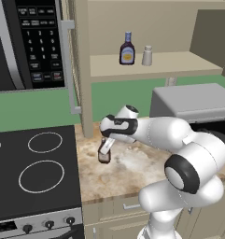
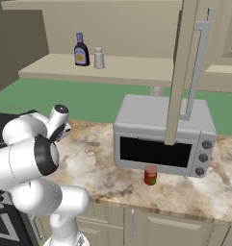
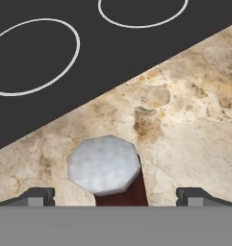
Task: There are various items on the counter. Only move the condiments/shakers into the cabinet.
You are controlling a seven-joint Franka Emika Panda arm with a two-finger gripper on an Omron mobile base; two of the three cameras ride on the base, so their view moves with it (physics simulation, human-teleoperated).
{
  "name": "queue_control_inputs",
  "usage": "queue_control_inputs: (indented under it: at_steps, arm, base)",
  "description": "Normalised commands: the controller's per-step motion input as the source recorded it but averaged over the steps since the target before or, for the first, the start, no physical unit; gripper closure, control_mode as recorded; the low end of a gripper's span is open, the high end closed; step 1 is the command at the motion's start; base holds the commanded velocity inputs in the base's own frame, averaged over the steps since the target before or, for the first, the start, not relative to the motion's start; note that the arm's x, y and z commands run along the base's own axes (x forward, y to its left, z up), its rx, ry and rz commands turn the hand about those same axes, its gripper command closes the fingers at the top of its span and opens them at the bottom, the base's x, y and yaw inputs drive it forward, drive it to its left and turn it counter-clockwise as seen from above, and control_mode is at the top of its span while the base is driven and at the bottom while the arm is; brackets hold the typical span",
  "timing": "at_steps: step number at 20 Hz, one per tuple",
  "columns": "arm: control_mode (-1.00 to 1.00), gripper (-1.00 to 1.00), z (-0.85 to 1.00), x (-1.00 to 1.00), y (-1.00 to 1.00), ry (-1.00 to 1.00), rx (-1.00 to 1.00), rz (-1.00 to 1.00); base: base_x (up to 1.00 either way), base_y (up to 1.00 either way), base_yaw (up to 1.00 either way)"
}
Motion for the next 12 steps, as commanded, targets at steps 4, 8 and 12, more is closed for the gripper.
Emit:
queue_control_inputs:
  at_steps: [4, 8, 12]
  arm:
    - [-1.0, -1.0, 0.0, 0.0, 0.0, 0.0, 0.0, 0.0]
    - [-1.0, -1.0, 0.0, 0.0, 0.0, 0.0, 0.0, 0.0]
    - [-1.0, 1.0, 0.0, 0.0, 0.01, 0.0, 0.0, 0.0]
  base:
    - [0.0, 0.0, 0.0]
    - [0.0, 0.0, 0.0]
    - [0.0, 0.0, 0.0]
